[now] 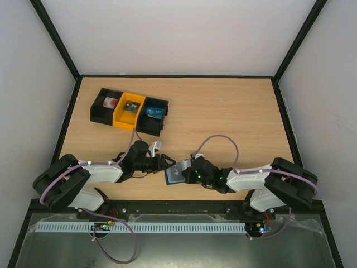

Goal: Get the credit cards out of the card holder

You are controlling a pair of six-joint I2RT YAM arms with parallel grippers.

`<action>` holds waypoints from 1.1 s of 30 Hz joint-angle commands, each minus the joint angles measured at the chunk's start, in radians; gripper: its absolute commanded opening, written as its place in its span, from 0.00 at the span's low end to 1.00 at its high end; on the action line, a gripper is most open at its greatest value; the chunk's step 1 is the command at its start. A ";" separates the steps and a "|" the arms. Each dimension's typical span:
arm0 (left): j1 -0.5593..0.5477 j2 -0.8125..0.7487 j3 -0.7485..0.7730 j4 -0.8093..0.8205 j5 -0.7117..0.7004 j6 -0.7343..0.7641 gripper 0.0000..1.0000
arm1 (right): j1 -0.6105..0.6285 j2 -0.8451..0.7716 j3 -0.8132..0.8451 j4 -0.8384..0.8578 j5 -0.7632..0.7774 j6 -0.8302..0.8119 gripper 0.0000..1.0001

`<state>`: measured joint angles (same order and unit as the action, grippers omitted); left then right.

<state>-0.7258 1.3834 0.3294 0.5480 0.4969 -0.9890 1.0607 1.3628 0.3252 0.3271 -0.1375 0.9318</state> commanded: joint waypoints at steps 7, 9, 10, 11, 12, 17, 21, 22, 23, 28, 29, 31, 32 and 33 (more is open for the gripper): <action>0.020 -0.062 0.058 -0.159 -0.105 0.048 0.58 | 0.001 0.104 0.025 0.129 -0.068 0.033 0.02; 0.020 -0.074 0.042 -0.153 -0.104 0.039 0.61 | 0.001 0.113 0.022 0.142 -0.077 0.037 0.02; 0.019 -0.078 0.034 -0.148 -0.098 0.037 0.62 | 0.002 0.117 0.021 0.147 -0.078 0.040 0.02; 0.018 -0.082 0.025 -0.140 -0.089 0.033 0.63 | 0.001 0.117 0.019 0.151 -0.080 0.041 0.02; 0.015 -0.089 0.017 -0.133 -0.082 0.025 0.64 | 0.001 0.117 0.018 0.153 -0.079 0.042 0.02; 0.003 -0.154 -0.023 -0.150 -0.079 -0.012 0.67 | 0.002 0.110 0.011 0.159 -0.072 0.049 0.02; -0.003 -0.212 -0.048 -0.152 -0.065 -0.030 0.74 | 0.002 0.107 0.003 0.166 -0.070 0.052 0.02; -0.004 -0.216 -0.053 -0.143 -0.055 -0.038 0.74 | 0.001 0.107 0.002 0.168 -0.070 0.053 0.02; -0.007 -0.215 -0.057 -0.134 -0.046 -0.044 0.75 | 0.001 0.107 0.003 0.168 -0.068 0.054 0.02; -0.014 -0.197 -0.084 -0.098 -0.046 -0.066 0.76 | 0.001 0.111 0.001 0.176 -0.067 0.059 0.02; -0.014 -0.189 -0.091 -0.078 -0.040 -0.073 0.76 | 0.001 0.112 -0.001 0.177 -0.067 0.061 0.02; -0.015 -0.175 -0.105 -0.046 -0.035 -0.085 0.76 | 0.001 0.114 -0.001 0.178 -0.068 0.063 0.02; -0.015 -0.169 -0.107 -0.032 -0.032 -0.090 0.76 | 0.002 0.114 -0.002 0.178 -0.068 0.064 0.02; -0.015 -0.160 -0.110 -0.018 -0.031 -0.092 0.76 | 0.002 0.114 -0.002 0.178 -0.068 0.063 0.02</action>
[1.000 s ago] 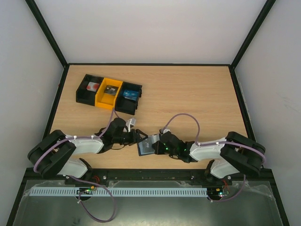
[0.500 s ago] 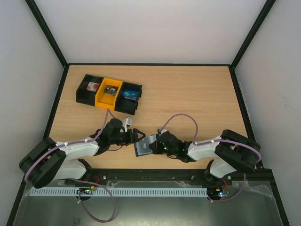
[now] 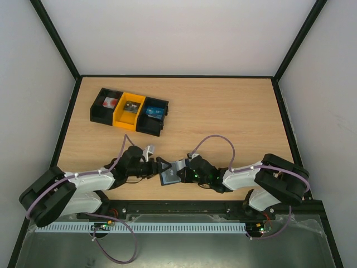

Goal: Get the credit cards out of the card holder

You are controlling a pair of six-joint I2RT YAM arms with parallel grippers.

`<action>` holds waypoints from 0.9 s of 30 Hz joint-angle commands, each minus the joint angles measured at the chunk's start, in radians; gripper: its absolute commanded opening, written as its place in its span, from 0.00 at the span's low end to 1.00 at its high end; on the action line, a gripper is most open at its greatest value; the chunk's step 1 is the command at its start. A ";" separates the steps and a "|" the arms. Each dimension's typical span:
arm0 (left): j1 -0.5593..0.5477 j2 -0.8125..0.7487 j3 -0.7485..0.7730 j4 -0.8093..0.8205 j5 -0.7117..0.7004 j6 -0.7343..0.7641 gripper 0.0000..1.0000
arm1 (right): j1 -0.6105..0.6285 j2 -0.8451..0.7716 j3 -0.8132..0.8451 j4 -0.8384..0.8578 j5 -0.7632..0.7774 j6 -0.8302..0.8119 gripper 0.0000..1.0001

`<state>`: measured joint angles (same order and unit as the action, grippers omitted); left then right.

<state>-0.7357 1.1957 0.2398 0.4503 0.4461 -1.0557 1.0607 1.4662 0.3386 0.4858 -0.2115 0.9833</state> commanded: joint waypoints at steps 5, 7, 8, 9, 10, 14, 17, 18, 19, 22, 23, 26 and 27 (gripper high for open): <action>-0.005 0.076 -0.014 0.111 0.010 -0.001 0.77 | 0.001 0.012 -0.011 0.017 0.005 0.012 0.02; -0.004 0.099 -0.004 0.092 -0.007 0.021 0.78 | 0.002 0.014 -0.009 0.020 0.001 0.011 0.02; -0.003 0.107 0.000 0.081 -0.020 0.031 0.78 | 0.002 0.014 -0.004 0.014 0.000 0.005 0.02; -0.002 0.112 0.002 0.075 -0.029 0.037 0.78 | 0.001 0.014 0.000 0.005 0.000 -0.001 0.02; 0.001 0.117 0.004 0.074 -0.033 0.042 0.78 | 0.001 0.012 0.005 -0.002 0.000 -0.004 0.02; 0.015 0.134 0.013 0.072 -0.034 0.058 0.78 | 0.001 0.003 0.011 -0.016 0.003 -0.012 0.02; 0.034 0.140 0.021 0.061 -0.033 0.074 0.78 | 0.001 0.008 0.006 -0.014 0.004 -0.007 0.03; 0.040 0.138 0.023 0.055 -0.033 0.075 0.78 | 0.001 0.009 0.003 -0.009 0.002 -0.005 0.03; 0.047 0.131 0.023 0.050 -0.032 0.077 0.78 | 0.002 0.011 0.001 -0.004 -0.001 -0.002 0.03; 0.055 0.097 0.026 0.021 -0.033 0.081 0.78 | 0.001 0.008 -0.005 0.001 0.005 0.002 0.03; 0.055 0.081 0.027 0.011 -0.035 0.081 0.78 | 0.001 0.003 -0.007 0.003 0.009 0.004 0.02; 0.055 0.042 0.035 -0.026 -0.027 0.086 0.79 | 0.001 -0.002 -0.016 0.010 0.025 0.008 0.02; 0.052 0.033 0.033 -0.019 -0.013 0.084 0.79 | 0.002 -0.004 -0.021 0.019 0.032 0.014 0.02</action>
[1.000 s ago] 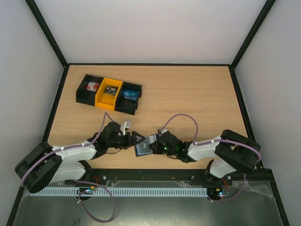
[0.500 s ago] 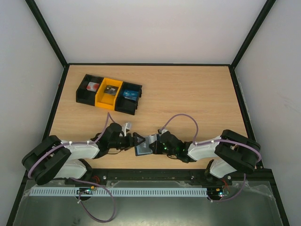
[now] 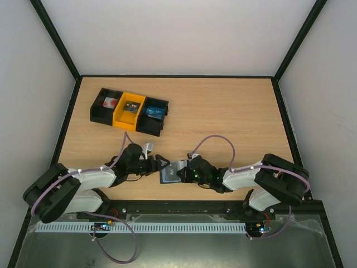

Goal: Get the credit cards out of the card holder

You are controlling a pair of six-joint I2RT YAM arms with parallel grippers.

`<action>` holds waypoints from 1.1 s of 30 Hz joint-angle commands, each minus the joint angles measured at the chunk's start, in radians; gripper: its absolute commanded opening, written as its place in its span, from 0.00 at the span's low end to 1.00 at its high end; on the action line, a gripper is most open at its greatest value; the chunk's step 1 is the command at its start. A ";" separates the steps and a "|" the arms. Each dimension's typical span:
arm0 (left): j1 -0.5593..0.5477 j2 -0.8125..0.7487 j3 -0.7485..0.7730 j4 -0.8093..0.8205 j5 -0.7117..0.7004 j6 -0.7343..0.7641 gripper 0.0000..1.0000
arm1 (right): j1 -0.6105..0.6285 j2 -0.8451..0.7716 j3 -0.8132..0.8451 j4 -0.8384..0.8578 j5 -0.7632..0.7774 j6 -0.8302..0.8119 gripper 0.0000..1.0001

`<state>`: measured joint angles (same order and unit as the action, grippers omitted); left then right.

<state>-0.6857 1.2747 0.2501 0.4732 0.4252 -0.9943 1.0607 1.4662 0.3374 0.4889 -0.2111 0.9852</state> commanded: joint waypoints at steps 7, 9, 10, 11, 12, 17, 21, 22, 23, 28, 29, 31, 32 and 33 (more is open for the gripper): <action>-0.045 -0.057 0.015 0.050 0.043 -0.060 0.82 | 0.001 -0.017 -0.036 0.030 0.058 0.031 0.02; -0.057 -0.046 0.015 0.067 0.041 -0.070 0.83 | 0.002 -0.026 -0.043 0.036 0.063 0.037 0.02; -0.060 -0.041 0.016 0.076 0.044 -0.075 0.84 | 0.002 -0.028 -0.045 0.040 0.064 0.041 0.02; -0.063 -0.038 0.017 0.081 0.044 -0.076 0.84 | 0.002 -0.029 -0.046 0.044 0.062 0.044 0.02; -0.067 -0.035 0.017 0.081 0.039 -0.075 0.85 | 0.001 -0.028 -0.048 0.046 0.060 0.044 0.02; -0.069 -0.019 0.001 0.105 0.031 -0.078 0.86 | 0.002 -0.028 -0.054 0.051 0.058 0.045 0.02; -0.071 0.008 -0.001 0.145 0.047 -0.092 0.86 | 0.001 -0.020 -0.057 0.061 0.054 0.047 0.02; -0.071 0.016 0.003 0.149 0.050 -0.092 0.86 | 0.001 -0.020 -0.059 0.063 0.052 0.047 0.02; -0.071 0.023 0.007 0.148 0.052 -0.092 0.86 | 0.001 -0.020 -0.059 0.063 0.054 0.046 0.02; -0.073 0.057 0.013 0.145 0.047 -0.087 0.86 | 0.002 -0.019 -0.045 0.051 0.056 0.030 0.02; -0.074 0.062 0.010 0.149 0.047 -0.086 0.86 | 0.001 -0.020 -0.042 0.046 0.055 0.025 0.02; -0.076 0.073 0.008 0.151 0.047 -0.082 0.86 | 0.002 -0.021 -0.043 0.045 0.055 0.023 0.02; -0.077 0.078 0.007 0.151 0.047 -0.079 0.86 | 0.001 -0.022 -0.043 0.045 0.056 0.023 0.02; -0.078 0.081 0.005 0.152 0.046 -0.078 0.86 | 0.002 -0.024 -0.045 0.046 0.057 0.023 0.02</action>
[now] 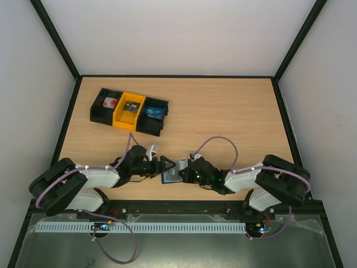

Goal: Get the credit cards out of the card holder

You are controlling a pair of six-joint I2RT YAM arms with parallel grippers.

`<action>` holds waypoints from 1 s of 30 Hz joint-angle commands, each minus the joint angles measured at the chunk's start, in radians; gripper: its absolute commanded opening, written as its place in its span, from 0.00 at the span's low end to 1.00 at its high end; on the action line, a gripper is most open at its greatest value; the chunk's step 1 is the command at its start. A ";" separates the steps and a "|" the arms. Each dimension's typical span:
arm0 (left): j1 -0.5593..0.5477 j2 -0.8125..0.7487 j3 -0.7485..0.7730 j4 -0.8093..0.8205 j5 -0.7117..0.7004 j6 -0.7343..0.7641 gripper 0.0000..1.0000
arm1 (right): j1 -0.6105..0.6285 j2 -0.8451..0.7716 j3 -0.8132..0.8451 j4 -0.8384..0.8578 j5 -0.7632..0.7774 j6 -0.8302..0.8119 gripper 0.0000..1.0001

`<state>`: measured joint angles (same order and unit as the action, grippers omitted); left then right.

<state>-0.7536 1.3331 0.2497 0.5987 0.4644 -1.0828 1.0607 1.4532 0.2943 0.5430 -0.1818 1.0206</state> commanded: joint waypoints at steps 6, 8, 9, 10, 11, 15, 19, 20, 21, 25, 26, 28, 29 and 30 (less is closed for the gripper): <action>-0.012 0.040 0.003 0.067 0.009 -0.003 0.86 | 0.001 0.000 0.003 -0.007 0.021 -0.015 0.02; -0.012 0.044 0.006 0.071 0.012 -0.003 0.86 | 0.002 0.001 -0.002 -0.002 0.022 -0.013 0.02; -0.012 0.046 0.009 0.073 0.014 -0.004 0.86 | 0.002 0.001 -0.003 0.000 0.022 -0.012 0.02; -0.011 0.049 0.010 0.074 0.016 -0.005 0.85 | 0.001 0.001 -0.004 0.002 0.023 -0.011 0.02; -0.012 0.052 0.012 0.078 0.021 -0.005 0.82 | 0.001 0.001 -0.004 0.002 0.024 -0.011 0.02; -0.013 0.056 0.016 0.107 0.042 -0.014 0.73 | 0.001 0.003 -0.004 0.004 0.027 -0.010 0.02; -0.013 0.052 0.019 0.109 0.043 -0.014 0.66 | 0.001 0.003 -0.007 0.006 0.030 -0.008 0.02; -0.013 0.052 0.019 0.110 0.043 -0.015 0.64 | 0.001 0.004 -0.007 0.006 0.032 -0.008 0.02; -0.013 0.051 0.018 0.108 0.042 -0.014 0.62 | 0.001 0.003 -0.009 0.006 0.033 -0.008 0.02; -0.012 0.053 0.016 0.099 0.035 -0.008 0.55 | 0.002 0.001 -0.008 0.006 0.033 -0.010 0.03; -0.013 0.054 0.017 0.096 0.033 -0.006 0.53 | 0.002 0.000 -0.007 0.006 0.033 -0.009 0.03; -0.013 0.056 0.016 0.091 0.028 -0.002 0.49 | 0.001 -0.003 -0.006 0.003 0.034 -0.011 0.05; -0.012 0.057 0.016 0.091 0.026 -0.001 0.48 | 0.002 -0.006 -0.007 0.000 0.036 -0.011 0.06; -0.013 0.060 0.016 0.089 0.024 0.000 0.46 | 0.002 -0.010 -0.006 -0.007 0.040 -0.011 0.07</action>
<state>-0.7593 1.3834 0.2497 0.6743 0.4931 -1.1030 1.0607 1.4532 0.2939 0.5446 -0.1768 1.0168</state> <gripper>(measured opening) 0.489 0.051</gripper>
